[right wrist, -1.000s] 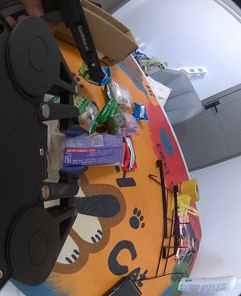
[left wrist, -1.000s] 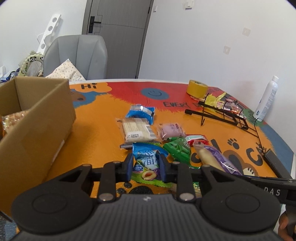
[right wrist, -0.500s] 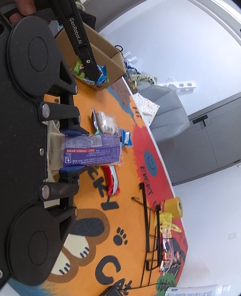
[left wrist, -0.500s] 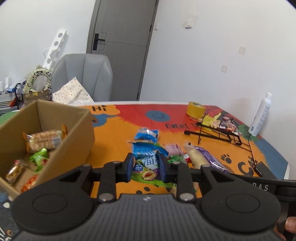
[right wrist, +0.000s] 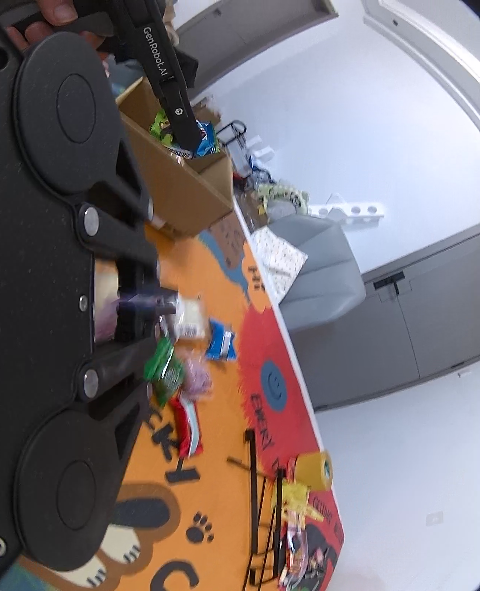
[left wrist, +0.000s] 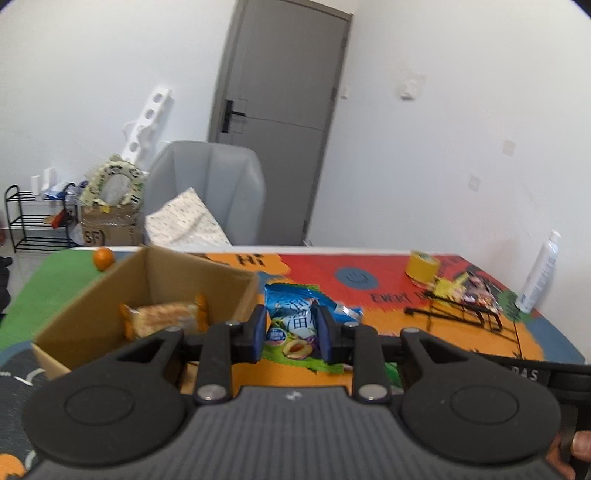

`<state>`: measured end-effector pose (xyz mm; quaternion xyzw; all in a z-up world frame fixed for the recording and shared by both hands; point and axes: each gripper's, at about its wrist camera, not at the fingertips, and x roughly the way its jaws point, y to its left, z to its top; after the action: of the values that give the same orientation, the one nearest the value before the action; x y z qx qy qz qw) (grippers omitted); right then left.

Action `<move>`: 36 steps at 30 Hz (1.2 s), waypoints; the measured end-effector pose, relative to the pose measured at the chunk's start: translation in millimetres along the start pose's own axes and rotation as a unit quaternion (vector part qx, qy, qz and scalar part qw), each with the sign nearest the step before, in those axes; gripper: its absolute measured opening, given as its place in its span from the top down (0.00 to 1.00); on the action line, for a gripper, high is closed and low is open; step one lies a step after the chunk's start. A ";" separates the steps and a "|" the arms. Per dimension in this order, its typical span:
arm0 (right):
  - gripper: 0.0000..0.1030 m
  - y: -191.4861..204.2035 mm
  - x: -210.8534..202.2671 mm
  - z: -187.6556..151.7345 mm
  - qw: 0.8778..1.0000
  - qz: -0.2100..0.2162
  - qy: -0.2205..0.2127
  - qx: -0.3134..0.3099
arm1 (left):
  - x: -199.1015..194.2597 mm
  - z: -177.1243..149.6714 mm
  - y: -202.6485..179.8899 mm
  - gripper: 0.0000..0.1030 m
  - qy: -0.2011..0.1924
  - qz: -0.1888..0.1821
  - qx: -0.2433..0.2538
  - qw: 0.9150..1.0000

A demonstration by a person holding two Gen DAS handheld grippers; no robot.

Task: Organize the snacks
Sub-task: 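Carry the blue snack bag with the left tool over the box and release it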

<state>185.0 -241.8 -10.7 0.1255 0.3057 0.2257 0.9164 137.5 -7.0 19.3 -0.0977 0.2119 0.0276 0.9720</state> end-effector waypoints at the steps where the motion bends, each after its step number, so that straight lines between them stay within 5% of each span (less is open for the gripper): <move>1: 1.00 4.1 1.6 0.7 1.000 -0.002 0.000 -0.008 | -2.1 3.3 6.1 0.73 -0.004 0.006 -0.003 1.000; 6: 0.96 10.5 8.2 -4.2 1.000 0.004 0.023 -0.013 | -12.5 11.5 33.8 0.73 -0.012 0.025 -0.020 0.999; 11: 0.54 19.1 13.5 -16.3 0.998 0.008 0.051 -0.019 | -16.5 10.6 51.2 0.73 -0.011 0.039 -0.031 0.999; 20: 0.44 29.5 26.0 -42.4 0.993 0.012 0.107 -0.043 | -20.5 -1.7 74.8 0.73 0.005 0.053 -0.040 0.998; 28: 0.43 33.9 36.7 -64.8 0.987 0.008 0.150 -0.057 | -15.9 -3.0 97.1 0.66 0.016 0.089 -0.053 0.995; 31: 0.68 34.7 41.5 -70.0 0.985 -0.001 0.163 -0.064 | -17.7 -4.0 97.3 0.47 0.010 0.085 -0.052 0.995; 36: 0.77 39.2 40.5 -65.0 0.987 0.007 0.145 -0.063 | -27.2 -7.2 97.4 0.36 0.001 0.084 -0.048 0.995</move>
<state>160.5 -181.9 -67.5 0.0358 0.4199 0.2664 0.8669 100.6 86.6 6.9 -0.1261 0.2187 0.1192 0.9602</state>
